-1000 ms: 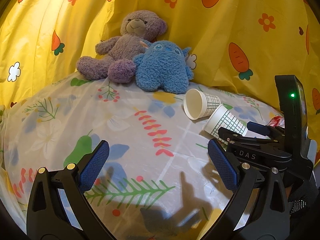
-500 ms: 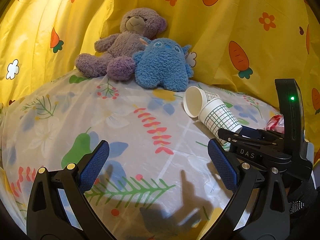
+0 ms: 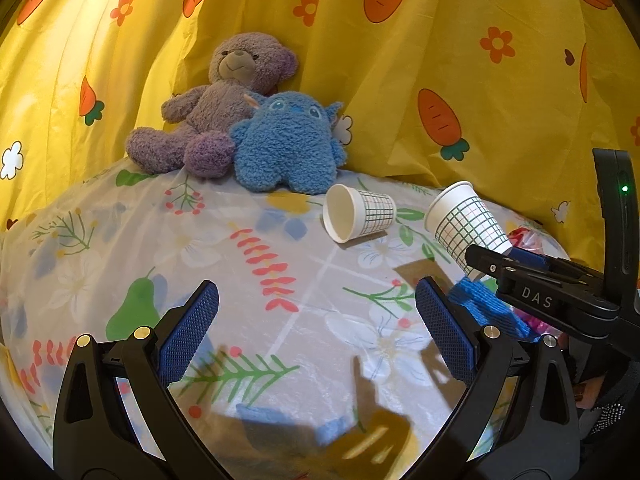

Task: Collect trash
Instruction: 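Grasp green-grid paper cup with right gripper while left gripper approaches blue mesh sleeve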

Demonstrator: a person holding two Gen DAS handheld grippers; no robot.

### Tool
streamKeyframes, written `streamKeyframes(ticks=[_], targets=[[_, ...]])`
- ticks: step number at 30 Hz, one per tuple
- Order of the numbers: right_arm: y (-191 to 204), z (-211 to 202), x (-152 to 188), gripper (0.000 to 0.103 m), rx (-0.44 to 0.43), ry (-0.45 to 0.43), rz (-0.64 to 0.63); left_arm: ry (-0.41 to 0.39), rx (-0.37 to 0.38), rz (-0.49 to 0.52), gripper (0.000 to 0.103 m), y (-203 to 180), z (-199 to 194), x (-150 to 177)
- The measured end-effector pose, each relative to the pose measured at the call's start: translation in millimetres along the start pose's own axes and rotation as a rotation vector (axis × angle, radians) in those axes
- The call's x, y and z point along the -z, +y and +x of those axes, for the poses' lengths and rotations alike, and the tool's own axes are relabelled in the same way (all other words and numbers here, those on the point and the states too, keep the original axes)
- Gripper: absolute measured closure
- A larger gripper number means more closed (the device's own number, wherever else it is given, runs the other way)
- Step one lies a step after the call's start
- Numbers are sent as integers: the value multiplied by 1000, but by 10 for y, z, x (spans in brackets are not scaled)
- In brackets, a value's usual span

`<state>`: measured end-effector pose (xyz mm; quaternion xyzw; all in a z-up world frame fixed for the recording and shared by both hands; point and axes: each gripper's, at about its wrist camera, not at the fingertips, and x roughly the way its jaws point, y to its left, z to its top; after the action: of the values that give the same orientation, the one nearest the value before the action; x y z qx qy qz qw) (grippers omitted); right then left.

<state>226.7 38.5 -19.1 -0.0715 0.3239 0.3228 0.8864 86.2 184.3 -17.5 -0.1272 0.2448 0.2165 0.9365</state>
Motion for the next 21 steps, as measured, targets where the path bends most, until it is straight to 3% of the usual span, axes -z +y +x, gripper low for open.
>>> streamKeyframes(ticks=[7,12,17,21], targets=[[-401,-608,103,49,80,-101,68,8,126,62,6,-401,-26,30],[-658,-941,302,49,144,-138,112,69,270,121,6,-776,68,73],[-885,-1210,522,49,178,-158,162,111,357,221,6,-1232,157,152],[-1009,-1354,673,49,190,-162,189,200,422,274,13,-1538,346,246]])
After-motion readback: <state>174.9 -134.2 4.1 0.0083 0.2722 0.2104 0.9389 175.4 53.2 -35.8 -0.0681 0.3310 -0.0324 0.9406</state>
